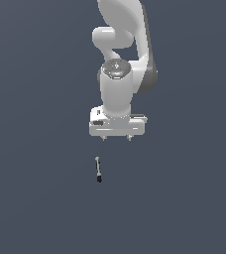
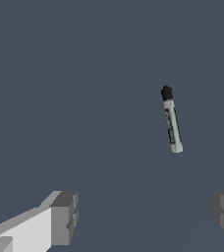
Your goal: Pick up the object and move it to a goal position.
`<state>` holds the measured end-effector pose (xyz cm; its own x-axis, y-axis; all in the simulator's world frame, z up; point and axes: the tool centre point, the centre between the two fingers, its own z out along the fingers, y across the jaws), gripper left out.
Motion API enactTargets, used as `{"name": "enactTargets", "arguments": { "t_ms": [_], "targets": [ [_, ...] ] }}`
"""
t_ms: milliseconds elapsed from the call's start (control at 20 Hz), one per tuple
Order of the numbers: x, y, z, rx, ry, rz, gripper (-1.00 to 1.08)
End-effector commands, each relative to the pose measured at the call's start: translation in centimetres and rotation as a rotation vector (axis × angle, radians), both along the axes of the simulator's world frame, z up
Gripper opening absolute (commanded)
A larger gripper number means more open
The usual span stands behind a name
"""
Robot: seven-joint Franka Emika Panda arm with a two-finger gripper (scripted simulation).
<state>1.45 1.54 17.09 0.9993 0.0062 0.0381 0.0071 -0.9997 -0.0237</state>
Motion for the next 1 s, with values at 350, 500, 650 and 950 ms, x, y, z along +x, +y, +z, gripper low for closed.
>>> {"name": "enactTargets", "arguments": {
  "t_ms": [350, 500, 650, 950],
  "targets": [
    [0.9, 2.5, 1.7, 0.010, -0.040, 0.058, 1.00],
    [1.0, 3.0, 2.0, 0.012, -0.047, 0.068, 1.00],
    [1.0, 2.7, 1.9, 0.011, -0.044, 0.065, 1.00],
    [1.8, 1.8, 0.8, 0.007, -0.038, 0.074, 1.00]
  ]
}}
